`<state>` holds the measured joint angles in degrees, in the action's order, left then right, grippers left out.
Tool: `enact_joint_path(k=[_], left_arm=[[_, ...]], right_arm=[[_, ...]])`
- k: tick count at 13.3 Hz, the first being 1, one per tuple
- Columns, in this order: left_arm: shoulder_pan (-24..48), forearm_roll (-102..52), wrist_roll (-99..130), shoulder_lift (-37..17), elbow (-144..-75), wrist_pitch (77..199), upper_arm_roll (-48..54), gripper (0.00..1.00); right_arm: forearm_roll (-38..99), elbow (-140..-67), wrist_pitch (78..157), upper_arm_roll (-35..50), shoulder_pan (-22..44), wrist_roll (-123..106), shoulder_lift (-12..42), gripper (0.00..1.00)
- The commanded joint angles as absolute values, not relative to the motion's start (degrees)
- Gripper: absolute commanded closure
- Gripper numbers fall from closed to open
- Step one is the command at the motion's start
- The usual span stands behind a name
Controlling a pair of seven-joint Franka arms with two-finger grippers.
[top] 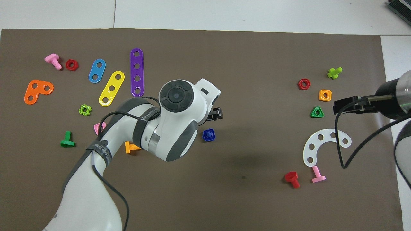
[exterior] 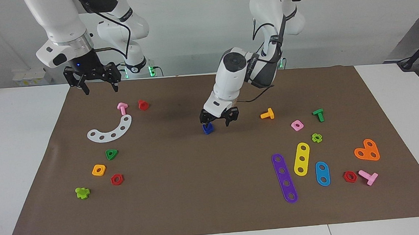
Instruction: Unscrew and place screws in storage area
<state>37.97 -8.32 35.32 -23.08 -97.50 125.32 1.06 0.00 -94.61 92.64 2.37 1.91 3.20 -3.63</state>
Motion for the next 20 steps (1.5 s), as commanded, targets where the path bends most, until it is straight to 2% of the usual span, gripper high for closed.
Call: enact_joint_path(k=[1,4,8,11,15,19,20], left_arm=[[41.12,-5.81,36.21,-25.48,-97.46,127.43,-0.18,0.10],[42.98,-5.36,36.04,-24.79,-102.91,130.17,-0.18,0.15],[44.99,-5.36,35.86,-24.17,-104.06,129.37,-0.09,0.18],[45.09,-5.36,35.60,-23.99,-104.15,129.37,-0.26,0.27],[44.83,-5.36,35.60,-23.99,-104.41,129.29,-0.26,0.52],[44.56,-5.36,35.60,-23.91,-104.24,127.71,-0.53,0.98],[44.47,-5.36,35.60,-23.91,-103.80,126.84,-0.53,1.00]], right_arm=[[-0.27,-96.06,92.90,2.81,1.32,4.04,-5.18,0.00],[-0.18,-96.06,92.37,2.81,1.40,4.04,-5.27,0.00],[-0.18,-96.06,92.37,2.81,1.49,3.96,-5.27,0.00],[-0.09,-96.06,92.37,2.81,1.49,3.96,-5.27,0.00],[-0.09,-96.06,92.29,2.81,1.49,4.04,-5.27,0.00],[-0.09,-96.15,92.37,2.81,1.58,4.04,-5.27,0.00],[-0.09,-96.15,92.46,2.81,1.58,4.13,-5.27,0.00]])
